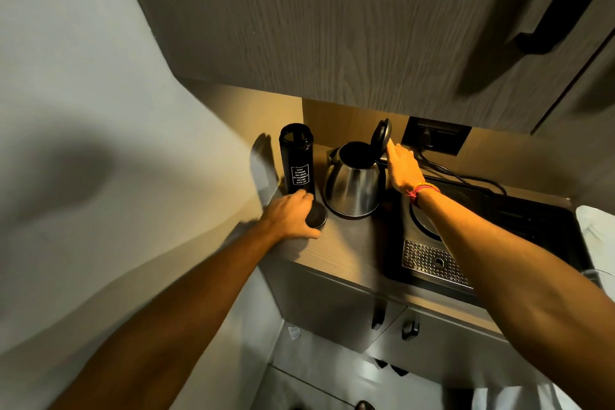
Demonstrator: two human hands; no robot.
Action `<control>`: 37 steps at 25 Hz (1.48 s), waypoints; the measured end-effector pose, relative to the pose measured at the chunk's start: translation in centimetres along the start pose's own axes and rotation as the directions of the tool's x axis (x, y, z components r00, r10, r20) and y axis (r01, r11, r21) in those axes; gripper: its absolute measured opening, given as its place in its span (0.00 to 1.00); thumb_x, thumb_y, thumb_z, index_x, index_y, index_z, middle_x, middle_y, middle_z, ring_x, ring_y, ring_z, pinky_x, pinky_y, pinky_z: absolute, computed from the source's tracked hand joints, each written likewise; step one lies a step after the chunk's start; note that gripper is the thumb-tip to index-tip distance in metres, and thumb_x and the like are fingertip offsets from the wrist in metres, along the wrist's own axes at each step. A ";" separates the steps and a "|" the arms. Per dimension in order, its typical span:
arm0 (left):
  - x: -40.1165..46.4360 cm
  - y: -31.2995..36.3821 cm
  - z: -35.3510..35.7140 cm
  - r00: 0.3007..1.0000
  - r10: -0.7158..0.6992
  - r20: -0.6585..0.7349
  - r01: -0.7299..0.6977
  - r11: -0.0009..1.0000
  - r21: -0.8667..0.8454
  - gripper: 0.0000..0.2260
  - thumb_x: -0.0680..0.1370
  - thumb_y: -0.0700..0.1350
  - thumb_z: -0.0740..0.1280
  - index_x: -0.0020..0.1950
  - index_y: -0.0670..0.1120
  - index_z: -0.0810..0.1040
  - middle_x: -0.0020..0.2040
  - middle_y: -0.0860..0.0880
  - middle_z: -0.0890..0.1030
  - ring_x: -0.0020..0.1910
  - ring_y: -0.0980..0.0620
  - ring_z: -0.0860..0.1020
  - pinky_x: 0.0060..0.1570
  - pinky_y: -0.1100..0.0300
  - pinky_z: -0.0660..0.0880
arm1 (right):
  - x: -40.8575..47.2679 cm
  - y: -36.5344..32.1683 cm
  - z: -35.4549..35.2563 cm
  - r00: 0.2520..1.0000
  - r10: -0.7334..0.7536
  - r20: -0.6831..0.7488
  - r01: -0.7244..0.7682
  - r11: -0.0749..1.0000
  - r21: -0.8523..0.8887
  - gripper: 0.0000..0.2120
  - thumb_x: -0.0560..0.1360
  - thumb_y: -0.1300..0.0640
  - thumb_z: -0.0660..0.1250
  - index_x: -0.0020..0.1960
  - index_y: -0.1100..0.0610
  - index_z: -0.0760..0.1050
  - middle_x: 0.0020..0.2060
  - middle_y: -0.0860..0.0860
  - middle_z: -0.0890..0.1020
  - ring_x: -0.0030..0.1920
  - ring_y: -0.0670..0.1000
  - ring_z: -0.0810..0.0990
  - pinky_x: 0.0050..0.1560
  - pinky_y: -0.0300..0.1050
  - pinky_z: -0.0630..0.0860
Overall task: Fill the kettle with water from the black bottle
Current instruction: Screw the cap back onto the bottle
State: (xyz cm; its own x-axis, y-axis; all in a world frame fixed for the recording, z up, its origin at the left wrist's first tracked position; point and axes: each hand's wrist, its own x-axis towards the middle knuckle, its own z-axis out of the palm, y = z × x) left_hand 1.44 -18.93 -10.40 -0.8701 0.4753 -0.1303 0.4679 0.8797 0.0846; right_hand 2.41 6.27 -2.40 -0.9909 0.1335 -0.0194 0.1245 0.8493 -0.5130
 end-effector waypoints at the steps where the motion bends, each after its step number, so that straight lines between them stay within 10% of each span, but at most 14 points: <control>1: 0.1 0.8 -1.7 0.993 0.092 -0.069 -0.091 0.996 0.014 0.35 0.69 0.65 0.71 0.67 0.45 0.71 0.61 0.46 0.75 0.58 0.44 0.78 0.52 0.49 0.78 | 0.6 0.8 0.5 1.000 -0.011 -0.027 0.009 0.998 -0.062 0.13 0.79 0.62 0.49 0.52 0.68 0.69 0.42 0.64 0.69 0.44 0.57 0.64 0.52 0.49 0.58; 7: 2.7 2.8 -12.0 0.816 0.059 -0.575 -0.080 0.997 -0.011 0.41 0.72 0.66 0.68 0.77 0.44 0.63 0.72 0.41 0.69 0.65 0.42 0.74 0.53 0.50 0.77 | 3.6 2.4 2.7 0.999 -0.041 0.007 0.042 0.990 -0.132 0.28 0.77 0.62 0.54 0.76 0.61 0.52 0.69 0.64 0.70 0.73 0.69 0.60 0.70 0.73 0.56; 13: 4.1 0.1 -14.1 0.898 -0.346 -0.272 0.325 0.938 -0.122 0.35 0.74 0.59 0.71 0.73 0.41 0.66 0.71 0.39 0.69 0.69 0.38 0.69 0.62 0.44 0.71 | 3.4 2.5 2.5 0.998 -0.068 0.014 0.069 0.977 -0.201 0.29 0.77 0.61 0.54 0.77 0.59 0.51 0.73 0.62 0.66 0.74 0.69 0.57 0.70 0.73 0.56; 22: 5.5 -1.6 -16.1 0.971 -0.240 0.019 0.240 0.957 -0.161 0.33 0.76 0.51 0.72 0.77 0.49 0.62 0.70 0.38 0.67 0.65 0.34 0.73 0.58 0.47 0.74 | 4.0 3.1 2.7 0.995 -0.100 0.014 0.100 0.968 -0.229 0.28 0.78 0.60 0.54 0.76 0.59 0.53 0.72 0.62 0.66 0.74 0.69 0.58 0.71 0.71 0.55; 26: 5.3 -1.4 -16.7 0.954 -0.269 -0.131 0.254 0.959 -0.126 0.35 0.73 0.65 0.70 0.73 0.46 0.68 0.71 0.39 0.72 0.65 0.36 0.75 0.63 0.42 0.75 | 4.3 3.5 2.9 0.994 -0.106 0.011 0.104 0.937 -0.332 0.28 0.76 0.60 0.56 0.74 0.62 0.56 0.67 0.64 0.70 0.72 0.70 0.60 0.71 0.69 0.56; 32: 5.2 -0.5 -17.5 0.985 -0.143 -0.096 0.128 0.981 -0.146 0.23 0.75 0.49 0.72 0.68 0.44 0.74 0.65 0.40 0.77 0.63 0.40 0.76 0.62 0.46 0.77 | 4.4 3.7 3.2 0.993 -0.113 -0.027 0.091 0.902 -0.421 0.28 0.75 0.60 0.58 0.74 0.60 0.57 0.65 0.66 0.69 0.69 0.70 0.62 0.67 0.70 0.65; 37: 5.0 -0.2 -17.4 0.958 -0.207 -0.199 0.193 0.977 -0.088 0.28 0.74 0.57 0.73 0.67 0.43 0.74 0.65 0.42 0.77 0.62 0.41 0.77 0.61 0.46 0.77 | 4.8 4.1 3.4 0.989 -0.144 -0.033 0.116 0.894 -0.432 0.27 0.76 0.60 0.58 0.74 0.61 0.57 0.65 0.66 0.70 0.68 0.70 0.63 0.68 0.69 0.64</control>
State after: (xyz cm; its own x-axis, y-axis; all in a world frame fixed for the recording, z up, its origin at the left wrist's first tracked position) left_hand -5.67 -16.97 6.17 -0.9611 0.2708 0.0546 0.2759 0.9503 0.1444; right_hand -2.02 8.62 -7.48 -0.9962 0.0268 0.0826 0.0193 0.9958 -0.0900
